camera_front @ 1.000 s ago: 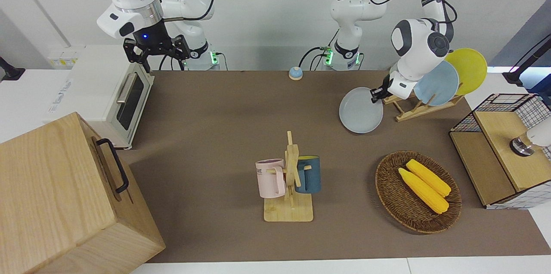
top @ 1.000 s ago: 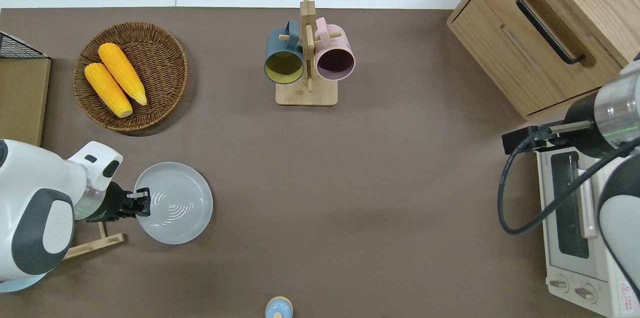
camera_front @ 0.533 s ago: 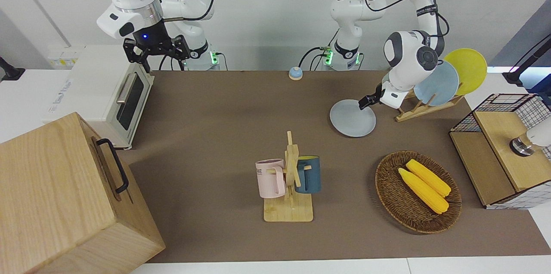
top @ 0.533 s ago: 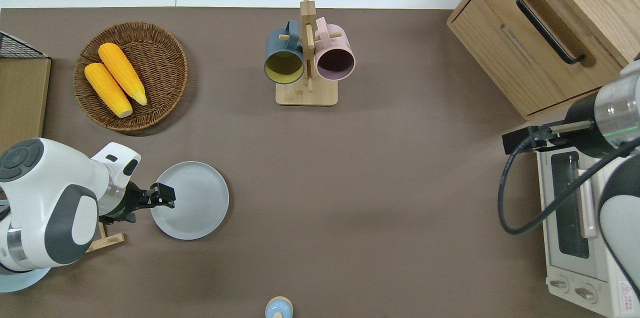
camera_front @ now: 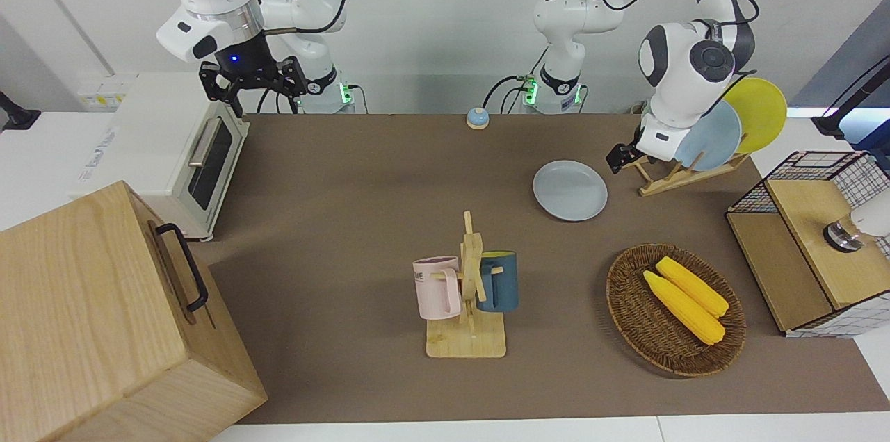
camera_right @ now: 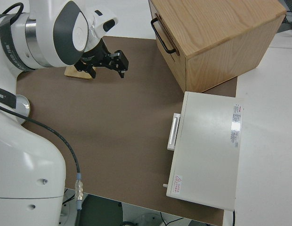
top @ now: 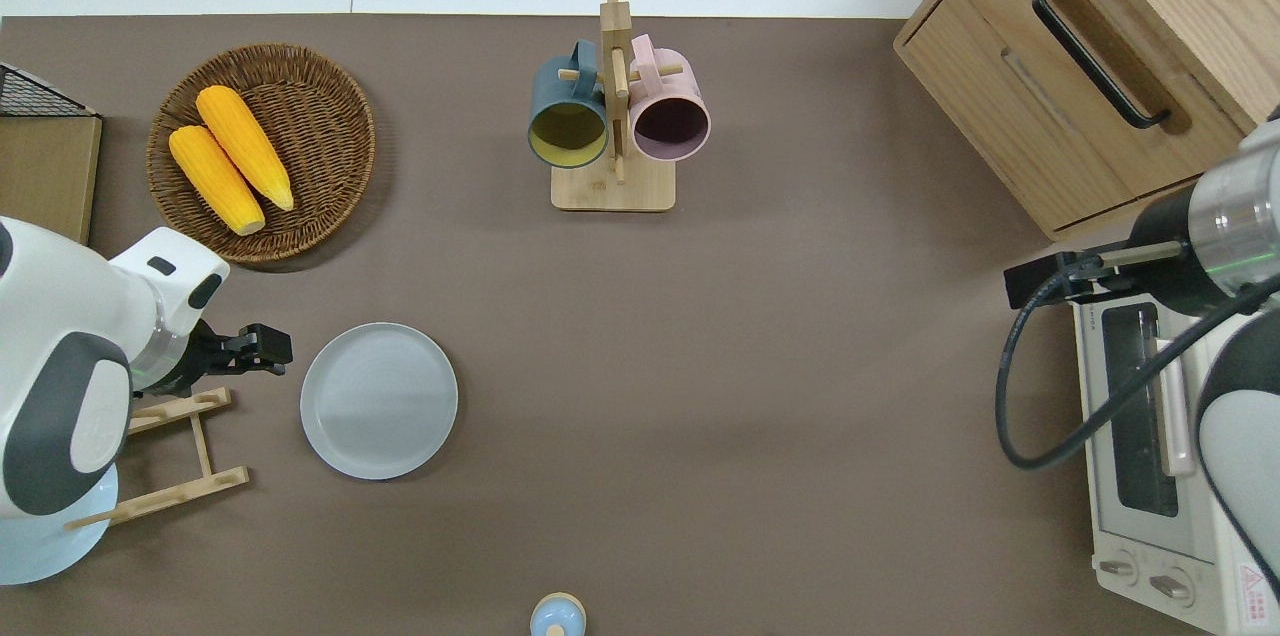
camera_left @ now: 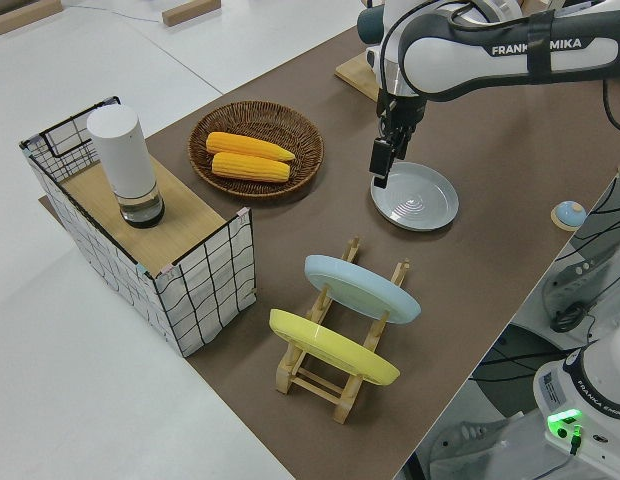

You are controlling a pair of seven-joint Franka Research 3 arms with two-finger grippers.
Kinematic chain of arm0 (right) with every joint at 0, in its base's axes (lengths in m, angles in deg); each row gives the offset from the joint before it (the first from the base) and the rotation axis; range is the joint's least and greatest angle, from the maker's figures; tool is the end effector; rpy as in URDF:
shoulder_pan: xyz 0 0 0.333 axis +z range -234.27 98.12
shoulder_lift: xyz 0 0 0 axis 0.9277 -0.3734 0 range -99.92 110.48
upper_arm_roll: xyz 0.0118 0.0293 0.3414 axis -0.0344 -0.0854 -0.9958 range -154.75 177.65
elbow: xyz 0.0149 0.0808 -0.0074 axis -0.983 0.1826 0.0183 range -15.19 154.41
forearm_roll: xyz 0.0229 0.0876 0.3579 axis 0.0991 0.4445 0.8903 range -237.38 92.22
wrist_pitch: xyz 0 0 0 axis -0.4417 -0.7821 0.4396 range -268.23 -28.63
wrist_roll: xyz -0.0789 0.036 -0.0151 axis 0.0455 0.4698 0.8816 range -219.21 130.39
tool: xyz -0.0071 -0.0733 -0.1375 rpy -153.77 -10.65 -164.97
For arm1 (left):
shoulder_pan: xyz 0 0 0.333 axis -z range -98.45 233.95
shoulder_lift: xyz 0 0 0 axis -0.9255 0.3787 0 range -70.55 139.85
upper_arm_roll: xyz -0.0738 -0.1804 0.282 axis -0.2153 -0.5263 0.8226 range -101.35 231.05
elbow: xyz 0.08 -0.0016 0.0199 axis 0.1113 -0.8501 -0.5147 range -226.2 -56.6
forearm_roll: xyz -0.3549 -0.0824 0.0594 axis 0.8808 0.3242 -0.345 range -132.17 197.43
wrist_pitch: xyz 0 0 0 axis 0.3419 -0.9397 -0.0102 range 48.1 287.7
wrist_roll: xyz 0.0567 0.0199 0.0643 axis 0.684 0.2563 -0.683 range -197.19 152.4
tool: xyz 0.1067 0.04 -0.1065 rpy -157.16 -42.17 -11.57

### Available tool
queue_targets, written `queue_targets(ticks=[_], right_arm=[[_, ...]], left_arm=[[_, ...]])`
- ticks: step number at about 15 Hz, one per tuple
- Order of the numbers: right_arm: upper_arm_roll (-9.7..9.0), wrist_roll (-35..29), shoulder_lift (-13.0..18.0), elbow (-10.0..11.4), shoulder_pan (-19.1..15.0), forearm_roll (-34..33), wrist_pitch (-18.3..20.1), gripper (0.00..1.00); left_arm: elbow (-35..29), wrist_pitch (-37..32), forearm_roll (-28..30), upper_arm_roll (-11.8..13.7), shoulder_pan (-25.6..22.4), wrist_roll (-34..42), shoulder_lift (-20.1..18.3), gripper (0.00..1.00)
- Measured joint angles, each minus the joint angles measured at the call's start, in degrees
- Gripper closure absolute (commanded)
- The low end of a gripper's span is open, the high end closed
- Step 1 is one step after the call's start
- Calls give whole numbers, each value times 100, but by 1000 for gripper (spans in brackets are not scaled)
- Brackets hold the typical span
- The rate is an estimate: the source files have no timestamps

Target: Pick gray plate from low plate rack and place it on table with left arm

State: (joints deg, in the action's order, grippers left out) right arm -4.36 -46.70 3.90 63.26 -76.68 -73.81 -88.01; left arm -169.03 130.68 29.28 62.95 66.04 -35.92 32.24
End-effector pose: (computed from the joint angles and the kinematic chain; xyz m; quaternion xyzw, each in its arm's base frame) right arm 0.5239 0.0608 0.6195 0.9989 0.0421 -0.0160 0.0088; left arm 0.4893 0.0053 0.4234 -0.9911 -0.1047 0.0740 0.0368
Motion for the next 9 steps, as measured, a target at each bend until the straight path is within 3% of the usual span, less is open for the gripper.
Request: queue_targets(ticks=[4, 9], right_arm=[[0, 0, 0, 0, 0, 0, 0, 17], [0, 0, 0, 0, 0, 0, 0, 17]], left_arm=[[687, -691, -11, 90, 7, 23, -21, 11], [1554, -1402, -1, 399, 7, 744, -67, 17]])
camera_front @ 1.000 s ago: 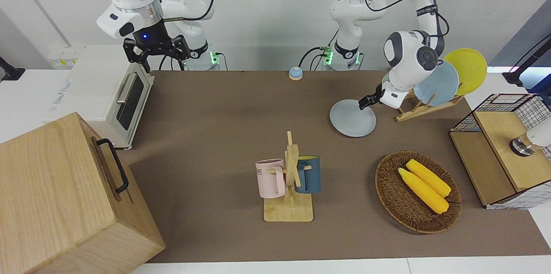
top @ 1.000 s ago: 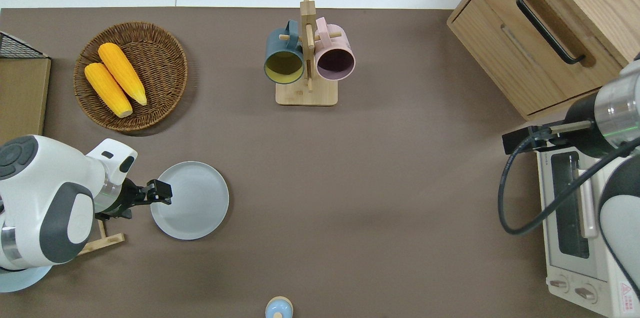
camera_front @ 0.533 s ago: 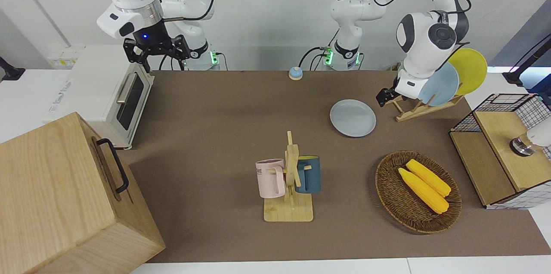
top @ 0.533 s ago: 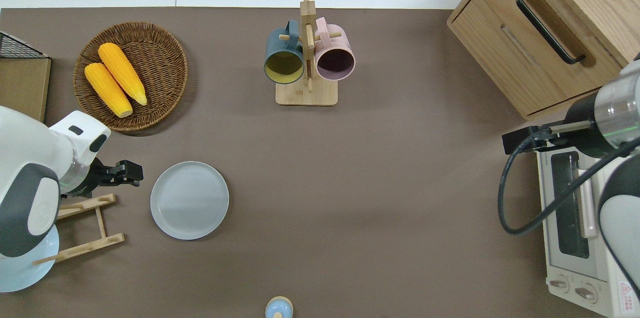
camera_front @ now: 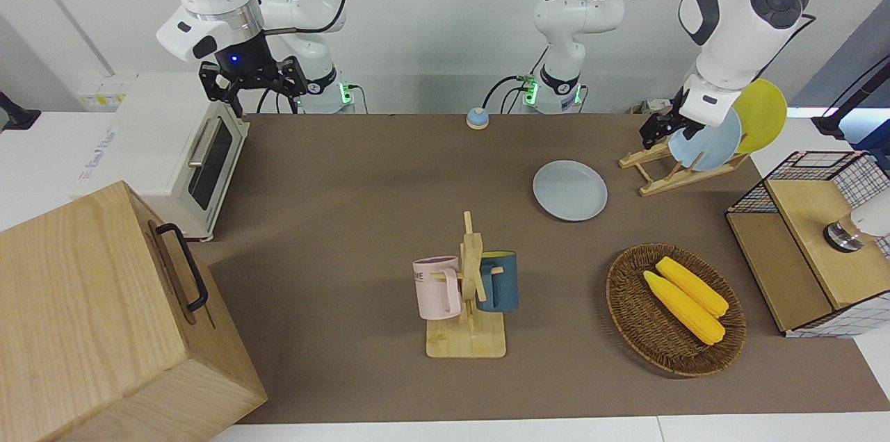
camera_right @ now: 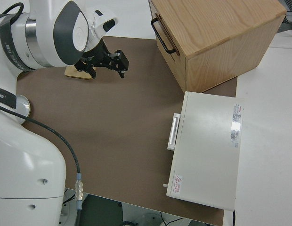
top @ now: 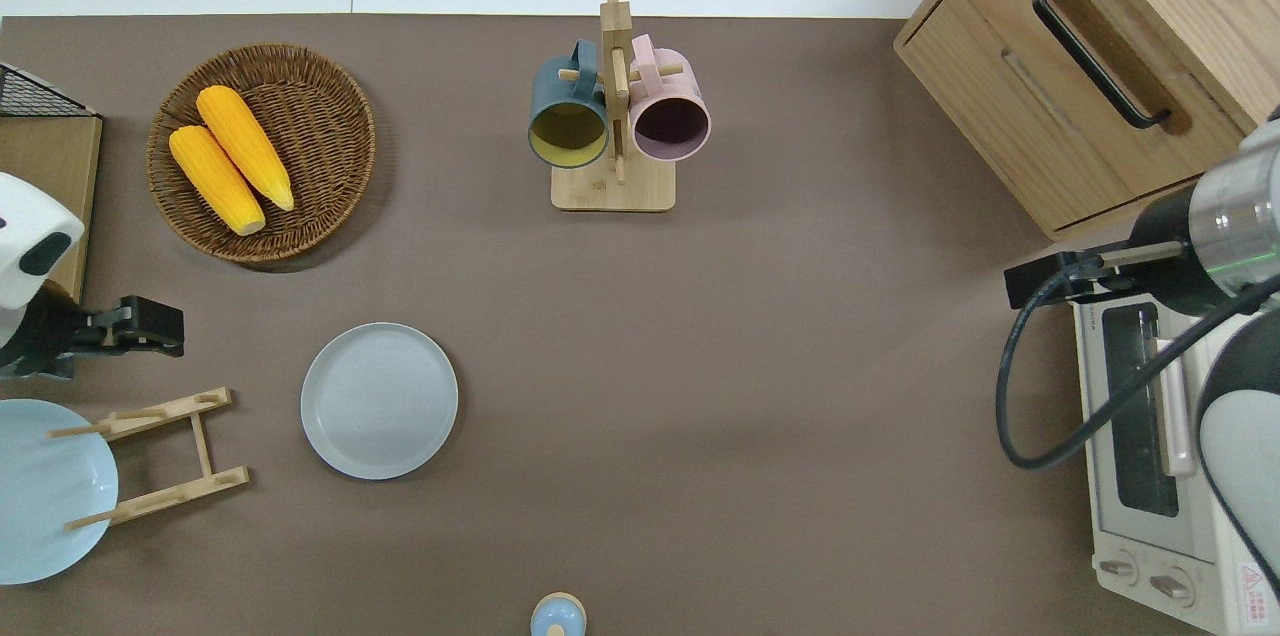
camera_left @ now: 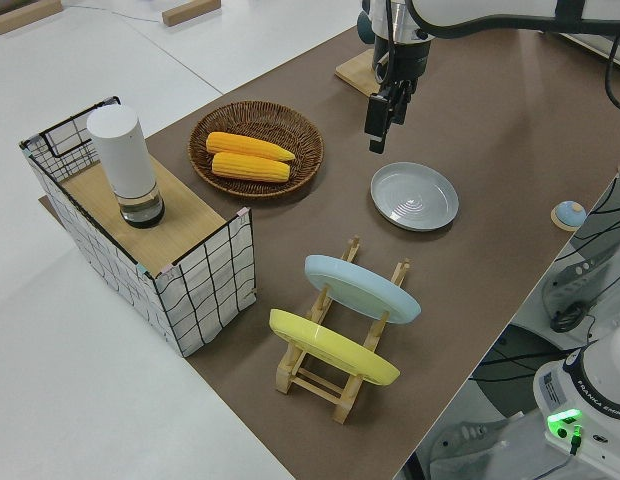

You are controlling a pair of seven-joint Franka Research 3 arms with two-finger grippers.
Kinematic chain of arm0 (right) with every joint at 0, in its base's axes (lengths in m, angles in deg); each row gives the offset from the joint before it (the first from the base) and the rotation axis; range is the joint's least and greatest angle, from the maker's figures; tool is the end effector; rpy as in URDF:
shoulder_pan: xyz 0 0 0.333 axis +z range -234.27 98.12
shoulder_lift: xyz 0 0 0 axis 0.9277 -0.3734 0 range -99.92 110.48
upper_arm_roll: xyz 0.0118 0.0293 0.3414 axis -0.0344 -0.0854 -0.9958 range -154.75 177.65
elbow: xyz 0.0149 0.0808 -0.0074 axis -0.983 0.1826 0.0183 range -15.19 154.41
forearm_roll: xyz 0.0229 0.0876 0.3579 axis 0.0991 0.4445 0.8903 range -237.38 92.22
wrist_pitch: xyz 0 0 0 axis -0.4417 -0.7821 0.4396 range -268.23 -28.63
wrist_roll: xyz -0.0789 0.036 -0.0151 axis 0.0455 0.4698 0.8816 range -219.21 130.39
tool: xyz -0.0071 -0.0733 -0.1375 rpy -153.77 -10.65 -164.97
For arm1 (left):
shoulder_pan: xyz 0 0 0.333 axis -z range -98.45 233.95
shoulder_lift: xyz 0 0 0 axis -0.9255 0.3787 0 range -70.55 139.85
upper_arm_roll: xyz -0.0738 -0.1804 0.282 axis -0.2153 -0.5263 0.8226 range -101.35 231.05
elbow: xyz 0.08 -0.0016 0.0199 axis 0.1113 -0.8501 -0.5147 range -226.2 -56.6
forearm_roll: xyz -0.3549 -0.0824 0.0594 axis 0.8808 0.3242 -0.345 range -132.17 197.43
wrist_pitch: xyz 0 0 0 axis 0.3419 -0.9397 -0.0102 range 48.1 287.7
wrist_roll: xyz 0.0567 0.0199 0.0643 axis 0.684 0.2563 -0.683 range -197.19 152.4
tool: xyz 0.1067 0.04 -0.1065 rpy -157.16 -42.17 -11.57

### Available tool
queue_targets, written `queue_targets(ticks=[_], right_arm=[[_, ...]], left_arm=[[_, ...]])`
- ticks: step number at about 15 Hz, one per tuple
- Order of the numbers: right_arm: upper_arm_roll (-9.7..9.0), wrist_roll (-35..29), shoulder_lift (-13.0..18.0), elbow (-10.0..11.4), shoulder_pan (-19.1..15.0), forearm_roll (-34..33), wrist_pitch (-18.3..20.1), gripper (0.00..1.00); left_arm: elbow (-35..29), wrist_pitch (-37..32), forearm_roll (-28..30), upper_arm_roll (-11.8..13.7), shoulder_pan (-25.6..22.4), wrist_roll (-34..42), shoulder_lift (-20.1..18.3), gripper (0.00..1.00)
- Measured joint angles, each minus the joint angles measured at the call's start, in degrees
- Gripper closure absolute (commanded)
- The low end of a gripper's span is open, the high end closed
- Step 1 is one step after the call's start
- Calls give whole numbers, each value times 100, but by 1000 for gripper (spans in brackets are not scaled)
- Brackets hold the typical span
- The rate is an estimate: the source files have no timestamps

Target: Pick gray plate from low plate rack and place it on table with left arm

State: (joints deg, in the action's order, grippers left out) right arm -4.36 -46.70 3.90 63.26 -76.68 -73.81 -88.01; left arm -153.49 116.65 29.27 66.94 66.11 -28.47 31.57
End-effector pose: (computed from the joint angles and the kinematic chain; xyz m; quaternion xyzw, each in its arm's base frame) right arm 0.5239 0.0608 0.6195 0.9989 0.0421 -0.0160 0.0088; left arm 0.5002 0.0417 0.5303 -0.9945 -0.0815 0.0583 0.0293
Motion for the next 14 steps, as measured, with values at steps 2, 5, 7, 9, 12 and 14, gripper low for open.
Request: queue_targets(ticks=[2, 5, 7, 9, 12, 14], right_arm=[[0, 0, 0, 0, 0, 0, 0, 17], [0, 0, 0, 0, 0, 0, 0, 17], [0, 0, 0, 0, 0, 0, 0, 17], [0, 0, 0, 0, 0, 0, 0, 17], [0, 0, 0, 0, 0, 0, 0, 17], [0, 0, 0, 0, 0, 0, 0, 17]], left_arm=[[312, -349, 18, 6, 42, 88, -1, 17], [763, -900, 337, 12, 123, 141, -6, 19], [965, -1133, 485, 21, 134, 153, -6, 21], [1110, -1277, 541, 87, 146, 172, 0, 17], [1336, -1380, 552, 146, 158, 188, 5, 9], [1463, -1420, 552, 169, 189, 188, 6, 9]])
